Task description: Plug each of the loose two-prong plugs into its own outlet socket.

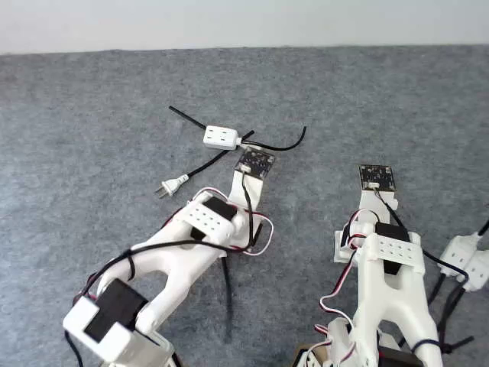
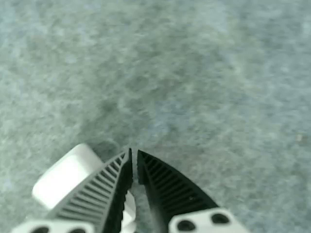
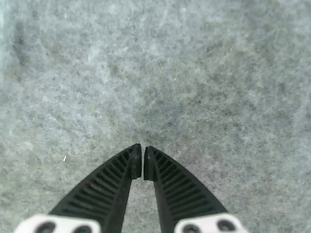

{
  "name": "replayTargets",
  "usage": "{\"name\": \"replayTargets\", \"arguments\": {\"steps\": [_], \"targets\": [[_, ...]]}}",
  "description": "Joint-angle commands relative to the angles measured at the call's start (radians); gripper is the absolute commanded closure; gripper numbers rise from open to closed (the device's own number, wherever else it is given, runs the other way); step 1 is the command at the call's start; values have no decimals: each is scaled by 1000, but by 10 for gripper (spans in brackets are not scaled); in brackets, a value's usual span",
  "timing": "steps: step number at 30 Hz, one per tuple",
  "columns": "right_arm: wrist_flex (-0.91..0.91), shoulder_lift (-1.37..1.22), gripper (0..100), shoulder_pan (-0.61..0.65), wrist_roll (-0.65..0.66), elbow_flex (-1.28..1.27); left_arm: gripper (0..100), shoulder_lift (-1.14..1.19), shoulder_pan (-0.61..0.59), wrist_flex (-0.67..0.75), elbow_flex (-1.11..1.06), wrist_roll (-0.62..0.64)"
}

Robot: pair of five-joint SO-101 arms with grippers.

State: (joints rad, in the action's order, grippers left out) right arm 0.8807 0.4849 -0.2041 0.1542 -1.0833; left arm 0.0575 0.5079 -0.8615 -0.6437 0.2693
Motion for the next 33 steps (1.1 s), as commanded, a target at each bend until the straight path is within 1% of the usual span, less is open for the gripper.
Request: {"name": "replayTargets", "arguments": {"steps": [1, 5, 10, 17, 22, 25, 28, 30, 31, 33], "targets": [[-18, 31, 990, -1, 11, 6, 986, 12, -34, -26, 62, 11], [-18, 31, 990, -1, 11, 6, 986, -25, -92, -26, 39, 6], [-19, 31, 990, -1, 11, 6, 986, -180, -172, -26, -71, 3], [-19, 31, 990, -1, 11, 8, 986, -480, -173, -26, -334, 3], [-19, 31, 990, -1, 11, 8, 984, -657, -181, -41, -410, 0], [-18, 31, 990, -1, 11, 8, 964, -744, -190, -80, -417, -43], [-18, 31, 990, -1, 11, 8, 907, -819, -249, -120, -421, -49], [-18, 31, 990, -1, 11, 8, 872, -867, -265, -169, -449, -57], [-18, 31, 990, -1, 11, 8, 863, -888, -267, -187, -478, -78], [-18, 31, 990, -1, 11, 8, 863, -934, -273, -175, -561, -169]]}}
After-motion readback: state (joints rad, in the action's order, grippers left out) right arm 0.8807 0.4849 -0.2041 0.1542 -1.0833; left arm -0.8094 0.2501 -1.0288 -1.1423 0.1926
